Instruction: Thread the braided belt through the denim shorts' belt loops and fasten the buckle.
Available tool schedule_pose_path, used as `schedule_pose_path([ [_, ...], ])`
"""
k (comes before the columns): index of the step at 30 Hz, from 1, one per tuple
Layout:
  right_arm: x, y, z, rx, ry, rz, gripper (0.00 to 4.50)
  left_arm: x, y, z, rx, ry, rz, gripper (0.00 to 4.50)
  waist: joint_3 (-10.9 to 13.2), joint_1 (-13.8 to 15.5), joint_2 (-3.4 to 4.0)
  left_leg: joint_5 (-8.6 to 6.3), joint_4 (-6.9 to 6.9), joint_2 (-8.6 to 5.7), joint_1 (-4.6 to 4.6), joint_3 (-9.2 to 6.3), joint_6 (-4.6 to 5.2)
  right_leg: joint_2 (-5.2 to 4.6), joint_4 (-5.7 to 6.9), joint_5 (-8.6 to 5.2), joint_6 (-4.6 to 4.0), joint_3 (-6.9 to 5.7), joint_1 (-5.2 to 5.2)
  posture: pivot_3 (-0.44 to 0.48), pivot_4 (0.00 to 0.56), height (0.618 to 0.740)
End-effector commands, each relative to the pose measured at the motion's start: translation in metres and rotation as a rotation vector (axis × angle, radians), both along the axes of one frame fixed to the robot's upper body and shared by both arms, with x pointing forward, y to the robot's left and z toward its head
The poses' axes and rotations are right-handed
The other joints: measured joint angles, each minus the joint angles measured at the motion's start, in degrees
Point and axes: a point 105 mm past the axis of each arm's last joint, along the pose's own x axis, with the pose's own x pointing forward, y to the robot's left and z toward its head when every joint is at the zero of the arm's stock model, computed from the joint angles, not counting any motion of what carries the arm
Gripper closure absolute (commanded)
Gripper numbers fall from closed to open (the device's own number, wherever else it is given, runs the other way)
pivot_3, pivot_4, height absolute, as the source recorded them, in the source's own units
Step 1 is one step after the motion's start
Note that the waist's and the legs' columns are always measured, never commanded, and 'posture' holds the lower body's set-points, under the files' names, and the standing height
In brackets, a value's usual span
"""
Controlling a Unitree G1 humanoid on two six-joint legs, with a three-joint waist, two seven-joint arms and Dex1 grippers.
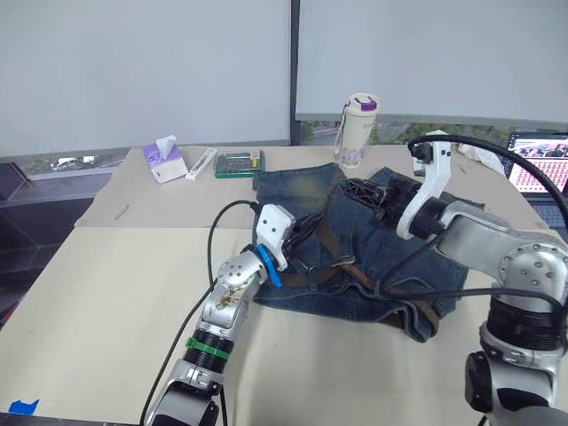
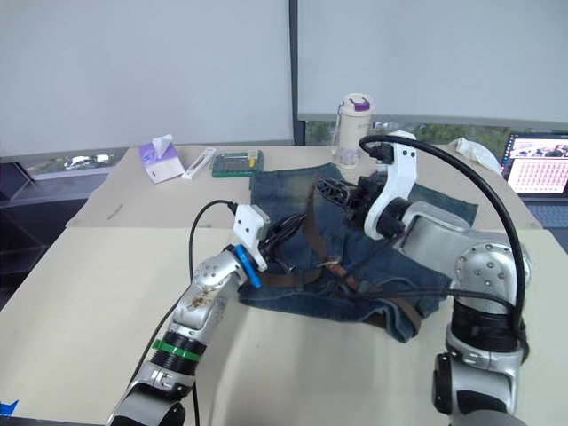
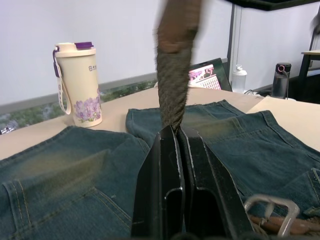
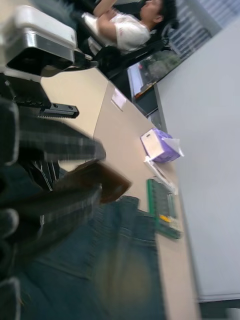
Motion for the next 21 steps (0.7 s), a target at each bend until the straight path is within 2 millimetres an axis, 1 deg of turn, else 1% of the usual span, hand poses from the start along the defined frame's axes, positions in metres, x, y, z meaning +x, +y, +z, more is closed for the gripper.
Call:
schedule_pose_path([
  [1, -0.008, -0.002, -0.018, -0.219, -0.136, 0.036, 1.73, -0.001, 0.015, 0.011, -0.068, 0.009, 0.012, 4.5, 0.0, 0.1, -0.01, 0.0, 0.01, -0.02, -0.01, 0.03, 0.0, 0.02, -0.01, 0.0, 0.01, -0.01, 0.01, 0.0, 0.15, 0.74],
  [3, -0.011, -0.005, -0.043, -0.318, -0.14, 0.069, 1.1, 0.001, 0.023, 0.01, -0.13, 0.072, 0.022, 4.5, 0.0, -0.1, -0.04, 0.0, 0.04, 0.01, 0.02, 0.08, 0.0, 0.04, -0.04, -0.02, 0.04, -0.07, 0.04, 0.0, 0.15, 0.74],
  [4, -0.014, -0.003, -0.057, -0.339, -0.136, 0.092, 1.1, 0.001, 0.028, 0.009, -0.175, 0.116, 0.026, 4.5, 0.0, -0.4, -0.05, 0.0, 0.04, 0.03, 0.02, 0.08, 0.0, 0.06, -0.05, -0.02, 0.04, -0.07, 0.04, 0.0, 0.15, 0.74],
  [5, -0.018, 0.004, -0.066, -0.336, -0.147, 0.134, 1.1, 0.001, 0.032, 0.009, -0.244, 0.174, 0.021, 4.5, 0.0, -0.5, -0.06, 0.02, 0.05, 0.07, 0.02, 0.05, -0.04, 0.08, 0.01, -0.01, 0.02, 0.01, -0.04, 0.0, 0.15, 0.74],
  [7, -0.023, 0.014, -0.075, -0.3, -0.169, 0.188, 1.1, 0.0, 0.037, 0.007, -0.346, 0.261, 0.001, 4.5, 0.0, -0.8, -0.11, 0.02, 0.05, 0.18, 0.08, -0.01, -0.04, 0.18, -0.02, -0.02, 0.05, 0.01, 0.05, 0.0, 0.15, 0.74],
  [8, -0.024, 0.017, -0.082, -0.294, -0.177, 0.207, 1.1, 0.0, 0.04, 0.003, -0.39, 0.312, -0.012, 4.5, 0.0, -0.9, -0.1, 0.02, 0.06, 0.19, 0.09, -0.03, -0.04, 0.18, 0.01, -0.02, 0.05, 0.04, 0.04, 0.0, 0.15, 0.74],
  [10, -0.025, 0.019, -0.092, -0.298, -0.185, 0.226, 1.1, -0.001, 0.044, -0.004, -0.431, 0.38, -0.022, 4.5, 0.0, -0.8, -0.1, 0.04, 0.06, 0.17, 0.11, -0.02, -0.08, 0.2, 0.05, -0.02, 0.04, 0.08, 0.01, 0.0, 0.15, 0.74],
  [12, -0.025, 0.019, -0.105, -0.291, -0.17, 0.238, 1.1, -0.002, 0.05, -0.011, -0.463, 0.438, -0.023, 4.5, 0.0, -0.7, -0.12, 0.05, 0.07, 0.16, 0.16, -0.03, -0.1, 0.22, 0.04, -0.01, 0.04, 0.09, 0.05, 0.0, 0.15, 0.74],
  [13, -0.025, 0.019, -0.114, -0.317, -0.164, 0.249, 1.1, -0.003, 0.053, -0.013, -0.482, 0.46, -0.027, 4.5, 0.0, -0.6, -0.15, 0.06, 0.06, 0.15, 0.18, -0.03, -0.11, 0.22, 0.03, -0.01, 0.03, 0.1, 0.06, 0.0, 0.15, 0.74],
  [15, -0.024, 0.017, -0.13, -0.377, -0.142, 0.263, 1.1, -0.004, 0.058, -0.014, -0.5, 0.484, -0.026, 4.5, 0.0, -0.6, -0.16, 0.06, 0.06, 0.15, 0.21, -0.04, -0.12, 0.22, 0.02, 0.0, 0.02, 0.1, 0.08, 0.0, 0.15, 0.74],
  [17, -0.021, 0.01, -0.148, -0.381, -0.055, 0.233, 1.1, -0.005, 0.063, -0.018, -0.47, 0.493, -0.013, 4.5, 0.0, -0.5, -0.16, 0.08, 0.06, 0.13, 0.2, -0.04, -0.15, 0.21, 0.01, 0.01, 0.0, 0.1, 0.07, 0.0, 0.15, 0.74],
  [19, -0.027, 0.008, -0.165, -0.418, 0.0, 0.271, 1.1, -0.006, 0.069, -0.02, -0.449, 0.486, 0.001, 4.5, 0.0, -0.4, -0.16, 0.08, 0.06, 0.13, 0.21, -0.04, -0.16, 0.21, 0.01, 0.02, -0.02, 0.12, 0.07, 0.0, 0.15, 0.74],
  [21, -0.033, 0.006, -0.176, -0.442, 0.05, 0.295, 1.1, -0.006, 0.074, -0.016, -0.404, 0.412, 0.013, 4.5, 0.0, -0.4, -0.15, 0.07, 0.06, 0.13, 0.21, -0.03, -0.17, 0.21, -0.01, 0.02, -0.02, 0.13, 0.07, 0.0, 0.15, 0.74],
])
